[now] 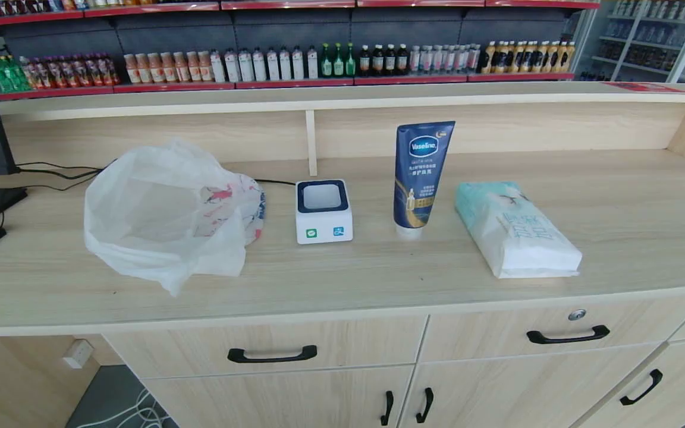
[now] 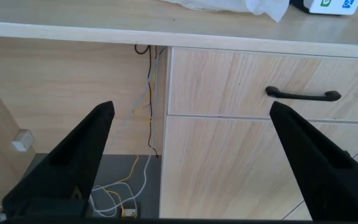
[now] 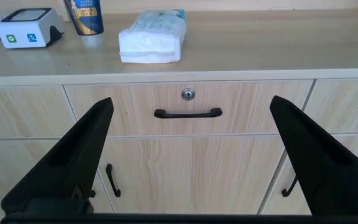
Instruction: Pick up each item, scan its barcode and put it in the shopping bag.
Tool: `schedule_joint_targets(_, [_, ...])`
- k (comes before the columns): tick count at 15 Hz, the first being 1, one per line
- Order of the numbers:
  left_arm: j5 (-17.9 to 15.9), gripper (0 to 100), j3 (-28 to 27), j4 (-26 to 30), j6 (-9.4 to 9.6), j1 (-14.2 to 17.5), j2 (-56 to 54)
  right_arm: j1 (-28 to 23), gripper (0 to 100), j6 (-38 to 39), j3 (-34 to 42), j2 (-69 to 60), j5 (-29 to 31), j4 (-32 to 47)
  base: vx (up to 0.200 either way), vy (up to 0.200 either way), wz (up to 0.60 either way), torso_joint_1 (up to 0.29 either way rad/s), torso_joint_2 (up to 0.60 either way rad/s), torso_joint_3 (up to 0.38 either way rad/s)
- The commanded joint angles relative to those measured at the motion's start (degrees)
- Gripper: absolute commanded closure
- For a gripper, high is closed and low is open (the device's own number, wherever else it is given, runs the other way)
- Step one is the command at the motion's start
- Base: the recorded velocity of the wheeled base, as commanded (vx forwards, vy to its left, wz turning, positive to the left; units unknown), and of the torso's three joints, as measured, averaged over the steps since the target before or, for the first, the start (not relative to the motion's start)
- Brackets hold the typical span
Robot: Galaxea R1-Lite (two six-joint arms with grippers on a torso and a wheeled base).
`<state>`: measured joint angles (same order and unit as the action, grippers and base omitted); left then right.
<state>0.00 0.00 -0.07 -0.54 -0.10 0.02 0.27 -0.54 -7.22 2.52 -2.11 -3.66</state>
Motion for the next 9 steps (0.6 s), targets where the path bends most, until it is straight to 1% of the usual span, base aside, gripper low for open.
schedule_joint_targets(1, [0.0,0,0.0,0.0,-0.08,0.0,0.0,0.6,0,-0.4,-8.2,12.2,-0.3,-4.6,0.0,0.0,0.0,0.0,0.0,0.0])
schedule_joint_targets(2, [0.1,0,0.0,0.0,0.01,0.0,0.0,0.7,0,-0.5,-9.7,19.0,-0.3,-11.4,0.0,0.0,0.0,0.0,0.0,0.0])
schedule_joint_targets(4, [0.0,0,0.0,0.0,0.01,0.0,0.0,1.1,0,-0.6,-9.7,33.6,-0.3,-29.9,0.0,0.0,0.0,0.0,0.0,0.0])
schedule_joint_targets(5, [0.0,0,0.0,0.0,0.1,0.0,0.0,2.0,0,-0.7,-9.4,39.8,-0.3,-37.4,0.0,0.0,0.0,0.0,0.0,0.0])
schedule_joint_targets(6, [0.0,0,0.0,0.0,0.01,0.0,0.0,4.0,0,-0.8,-8.9,45.0,-0.3,-43.6,0.0,0.0,0.0,0.0,0.0,0.0])
schedule_joint_targets(8, [0.0,0,0.0,0.0,0.01,0.0,0.0,5.8,0,-1.0,-8.0,54.3,-0.3,-54.5,0.0,0.0,0.0,0.0,0.0,0.0])
schedule_joint_targets(9, [0.0,0,0.0,0.0,0.01,0.0,0.0,6.6,0,-1.2,-7.8,56.6,-0.3,-57.3,0.0,0.0,0.0,0.0,0.0,0.0])
